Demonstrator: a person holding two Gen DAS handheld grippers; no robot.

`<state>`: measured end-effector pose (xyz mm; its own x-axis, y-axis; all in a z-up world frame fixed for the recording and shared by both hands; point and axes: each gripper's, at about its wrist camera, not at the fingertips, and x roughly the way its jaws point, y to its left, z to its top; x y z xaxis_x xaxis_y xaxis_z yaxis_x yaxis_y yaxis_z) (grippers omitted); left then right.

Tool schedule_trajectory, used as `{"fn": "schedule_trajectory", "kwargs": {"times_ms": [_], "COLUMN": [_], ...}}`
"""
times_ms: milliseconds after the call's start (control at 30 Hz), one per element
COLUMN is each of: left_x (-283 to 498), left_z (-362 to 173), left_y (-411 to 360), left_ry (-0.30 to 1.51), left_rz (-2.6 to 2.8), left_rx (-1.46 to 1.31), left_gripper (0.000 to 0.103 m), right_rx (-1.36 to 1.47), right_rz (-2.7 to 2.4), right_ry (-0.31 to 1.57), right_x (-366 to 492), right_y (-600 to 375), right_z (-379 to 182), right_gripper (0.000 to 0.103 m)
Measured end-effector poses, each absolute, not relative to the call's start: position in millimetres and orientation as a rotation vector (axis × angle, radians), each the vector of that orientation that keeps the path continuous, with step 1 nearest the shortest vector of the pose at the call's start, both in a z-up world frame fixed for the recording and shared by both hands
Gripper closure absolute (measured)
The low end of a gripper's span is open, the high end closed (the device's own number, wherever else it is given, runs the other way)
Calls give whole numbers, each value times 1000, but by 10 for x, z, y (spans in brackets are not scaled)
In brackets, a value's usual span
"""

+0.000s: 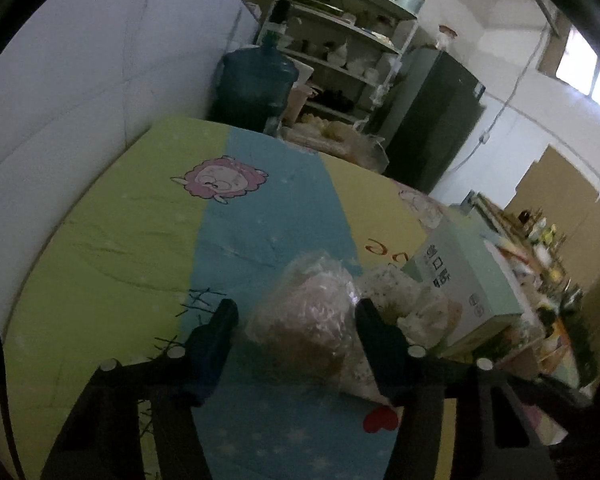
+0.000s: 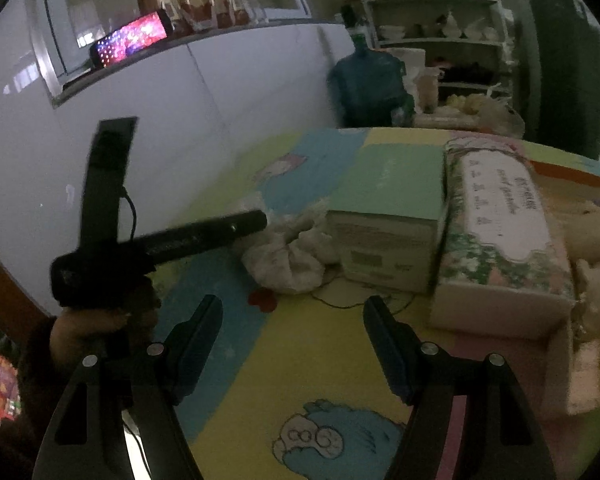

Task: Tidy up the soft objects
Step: 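Move both grippers to the clear bread bag and white floral scrunchie, then grasp the clear bread bag with the left gripper while the right gripper grasps the white floral scrunchie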

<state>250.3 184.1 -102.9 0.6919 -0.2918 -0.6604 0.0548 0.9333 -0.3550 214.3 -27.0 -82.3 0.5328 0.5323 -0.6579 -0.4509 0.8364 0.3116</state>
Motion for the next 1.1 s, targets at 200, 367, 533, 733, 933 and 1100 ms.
{"fn": "schedule_trajectory", "kwargs": {"times_ms": [200,367,533,733,933,1100], "left_x": [2324,2064,1910,1853,1857,1862], "left_z": [-906,-774,-688,-679,-747,-779], "left_y": [1916,2045,2145,2253,2300,2365], "left_ry": [713,655,622,610,626,625], "left_rz": [-160,-127,-95,-88,-100,-107], "left_rx": [-307,-316,-307,-309,-316,-339], "left_gripper": [44,44,44,44,43,43], "right_rx": [127,123,103,80,51,13], "right_rz": [603,608,604,572,536,595], "right_ry": [869,879,881,890,904,895], "right_x": [2292,2385,2457,2554,2615,2492], "right_y": [-162,-31,110,240,339,426], "right_z": [-942,-980,-1023,-1053,-1082,-1037], "right_gripper": [28,28,28,34,82,93]}}
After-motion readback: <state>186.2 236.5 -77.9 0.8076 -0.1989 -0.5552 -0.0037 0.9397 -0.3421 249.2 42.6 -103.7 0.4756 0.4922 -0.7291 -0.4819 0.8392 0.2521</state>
